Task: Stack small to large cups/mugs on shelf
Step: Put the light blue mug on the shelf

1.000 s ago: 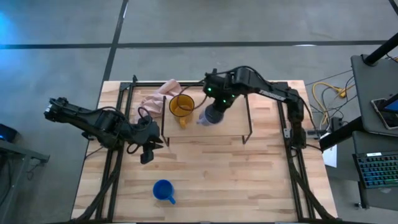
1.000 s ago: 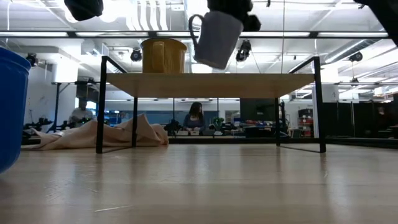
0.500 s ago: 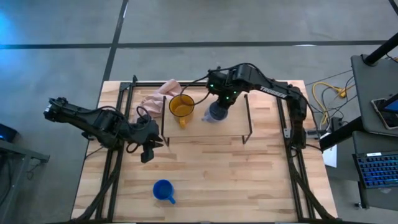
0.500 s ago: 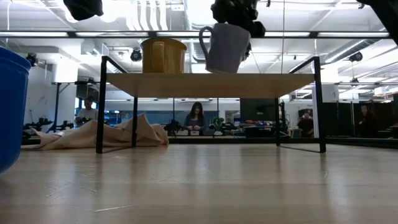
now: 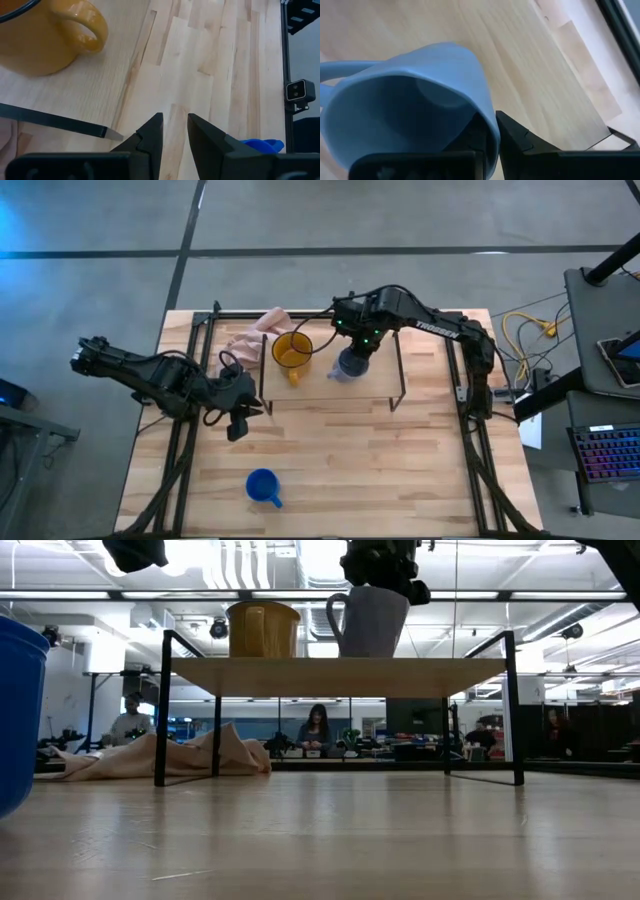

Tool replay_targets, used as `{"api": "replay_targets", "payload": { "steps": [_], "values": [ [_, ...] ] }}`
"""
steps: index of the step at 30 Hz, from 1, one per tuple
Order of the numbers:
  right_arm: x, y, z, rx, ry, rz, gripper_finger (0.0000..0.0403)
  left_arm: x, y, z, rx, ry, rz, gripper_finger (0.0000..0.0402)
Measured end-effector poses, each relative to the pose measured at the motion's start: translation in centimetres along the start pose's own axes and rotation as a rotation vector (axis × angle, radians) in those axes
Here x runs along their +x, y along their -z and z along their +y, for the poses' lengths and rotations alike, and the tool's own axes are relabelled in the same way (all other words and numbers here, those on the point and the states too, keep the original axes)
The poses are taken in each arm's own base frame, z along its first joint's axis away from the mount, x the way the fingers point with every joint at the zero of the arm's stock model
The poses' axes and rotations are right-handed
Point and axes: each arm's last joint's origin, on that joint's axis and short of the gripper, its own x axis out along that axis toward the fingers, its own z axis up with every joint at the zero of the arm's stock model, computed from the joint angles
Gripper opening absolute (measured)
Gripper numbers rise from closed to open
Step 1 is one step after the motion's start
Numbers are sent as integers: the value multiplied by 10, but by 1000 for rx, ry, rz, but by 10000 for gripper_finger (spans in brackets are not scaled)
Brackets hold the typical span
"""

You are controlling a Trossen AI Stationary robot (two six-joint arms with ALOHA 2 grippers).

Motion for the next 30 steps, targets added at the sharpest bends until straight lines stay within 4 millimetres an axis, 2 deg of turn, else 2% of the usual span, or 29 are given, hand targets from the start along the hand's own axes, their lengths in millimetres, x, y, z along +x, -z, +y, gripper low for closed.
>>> {"api": "replay_targets", "payload": {
  "steps": [5, 14, 20, 24, 30],
  "values": [
    [-1, 0, -1, 0, 23, -11, 25, 0, 0, 0, 0, 0, 0, 75],
    [-1, -1, 0, 1, 16, -23, 75, 0, 0, 0, 0, 0, 0, 75],
    [-2, -5, 0, 3, 47, -70, 90, 0, 0, 0, 1, 0, 1, 75],
    [-14, -6, -2, 8, 78, -128, 88, 0, 0, 0, 1, 0, 1, 75],
    [-44, -5, -2, 24, 79, -246, 78, 0, 0, 0, 1, 0, 1, 75]
  ]
}}
